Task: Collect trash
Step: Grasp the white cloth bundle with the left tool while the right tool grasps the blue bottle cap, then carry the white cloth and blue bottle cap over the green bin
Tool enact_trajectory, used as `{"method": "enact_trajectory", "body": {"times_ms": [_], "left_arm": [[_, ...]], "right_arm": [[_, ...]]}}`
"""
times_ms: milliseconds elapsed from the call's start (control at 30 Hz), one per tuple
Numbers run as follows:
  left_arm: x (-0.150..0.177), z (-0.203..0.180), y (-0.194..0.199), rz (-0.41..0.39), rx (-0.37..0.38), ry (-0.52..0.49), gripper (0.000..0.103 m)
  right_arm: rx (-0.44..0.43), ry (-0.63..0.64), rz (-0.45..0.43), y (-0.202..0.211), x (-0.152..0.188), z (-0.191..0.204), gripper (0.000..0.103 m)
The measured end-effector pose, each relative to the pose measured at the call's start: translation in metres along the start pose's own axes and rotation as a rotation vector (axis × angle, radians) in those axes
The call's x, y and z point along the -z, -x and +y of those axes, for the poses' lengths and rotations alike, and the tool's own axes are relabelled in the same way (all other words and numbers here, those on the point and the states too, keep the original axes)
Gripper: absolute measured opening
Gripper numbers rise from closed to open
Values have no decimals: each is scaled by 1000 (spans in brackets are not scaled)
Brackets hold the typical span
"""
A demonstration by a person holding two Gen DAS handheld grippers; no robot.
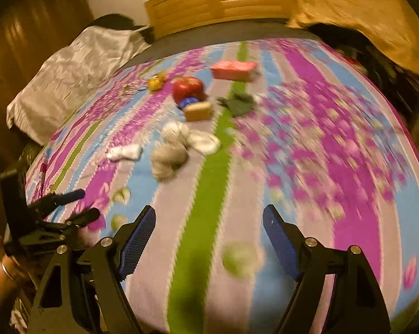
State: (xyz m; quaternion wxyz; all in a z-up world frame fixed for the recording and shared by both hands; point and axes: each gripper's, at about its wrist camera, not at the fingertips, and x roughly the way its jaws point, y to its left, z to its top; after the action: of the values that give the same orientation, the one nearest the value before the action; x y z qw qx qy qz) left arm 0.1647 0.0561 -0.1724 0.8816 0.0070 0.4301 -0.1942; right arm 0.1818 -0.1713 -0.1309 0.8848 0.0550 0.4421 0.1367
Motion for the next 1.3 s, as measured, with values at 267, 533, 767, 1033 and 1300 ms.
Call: {"method": "enact_trajectory", "body": {"times_ms": [267, 533, 767, 1033, 1300], "left_arm": [[-62, 30, -52, 1, 65, -327, 83], [-86, 48, -96, 52, 154, -404, 77], [-85, 41, -108, 65, 229, -378, 43], [-76, 29, -93, 43, 212, -332, 23], [-66, 38, -50, -6, 217, -204, 23]], "right_arm": [[-11, 161, 39, -110, -134, 33, 91], [49, 261, 248, -239, -185, 47, 92], [67, 249, 290, -267, -182, 42, 41], [-12, 282, 137, -203, -174, 53, 41], [-86, 256, -5, -92, -136, 65, 41]]}}
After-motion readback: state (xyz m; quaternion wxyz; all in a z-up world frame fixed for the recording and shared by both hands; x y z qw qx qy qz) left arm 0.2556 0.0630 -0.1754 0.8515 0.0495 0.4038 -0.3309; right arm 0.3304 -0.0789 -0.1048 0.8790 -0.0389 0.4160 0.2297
